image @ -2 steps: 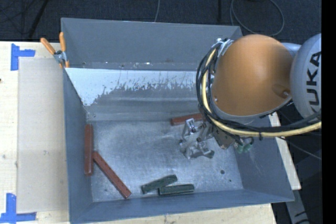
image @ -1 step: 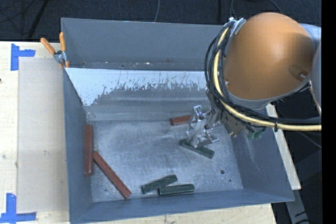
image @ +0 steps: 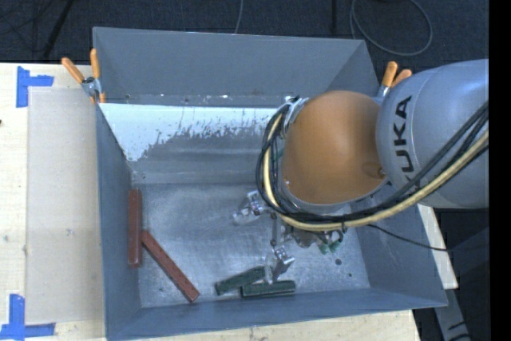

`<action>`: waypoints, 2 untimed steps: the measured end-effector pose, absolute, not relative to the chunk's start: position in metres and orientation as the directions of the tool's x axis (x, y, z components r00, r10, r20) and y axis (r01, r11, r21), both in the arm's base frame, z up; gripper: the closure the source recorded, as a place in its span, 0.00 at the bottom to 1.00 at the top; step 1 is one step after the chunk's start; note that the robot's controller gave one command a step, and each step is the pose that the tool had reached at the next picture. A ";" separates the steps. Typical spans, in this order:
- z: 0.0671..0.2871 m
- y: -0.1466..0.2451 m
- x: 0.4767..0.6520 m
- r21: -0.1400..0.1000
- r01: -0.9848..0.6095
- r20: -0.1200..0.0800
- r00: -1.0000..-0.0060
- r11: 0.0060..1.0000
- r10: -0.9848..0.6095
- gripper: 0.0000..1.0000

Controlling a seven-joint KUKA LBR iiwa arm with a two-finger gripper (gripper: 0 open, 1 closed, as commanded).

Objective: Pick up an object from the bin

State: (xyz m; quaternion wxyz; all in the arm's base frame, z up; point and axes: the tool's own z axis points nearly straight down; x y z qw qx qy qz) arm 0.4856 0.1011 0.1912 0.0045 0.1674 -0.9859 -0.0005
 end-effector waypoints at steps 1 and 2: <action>0.195 0.101 0.487 0.001 -0.328 0.002 -0.945 0.945 -0.328 0.00; 0.146 0.102 0.486 0.000 -0.324 -0.006 -0.946 0.946 -0.324 0.00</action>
Offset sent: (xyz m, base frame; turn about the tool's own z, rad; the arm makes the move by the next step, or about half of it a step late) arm -0.0056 0.0026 -0.1212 0.0135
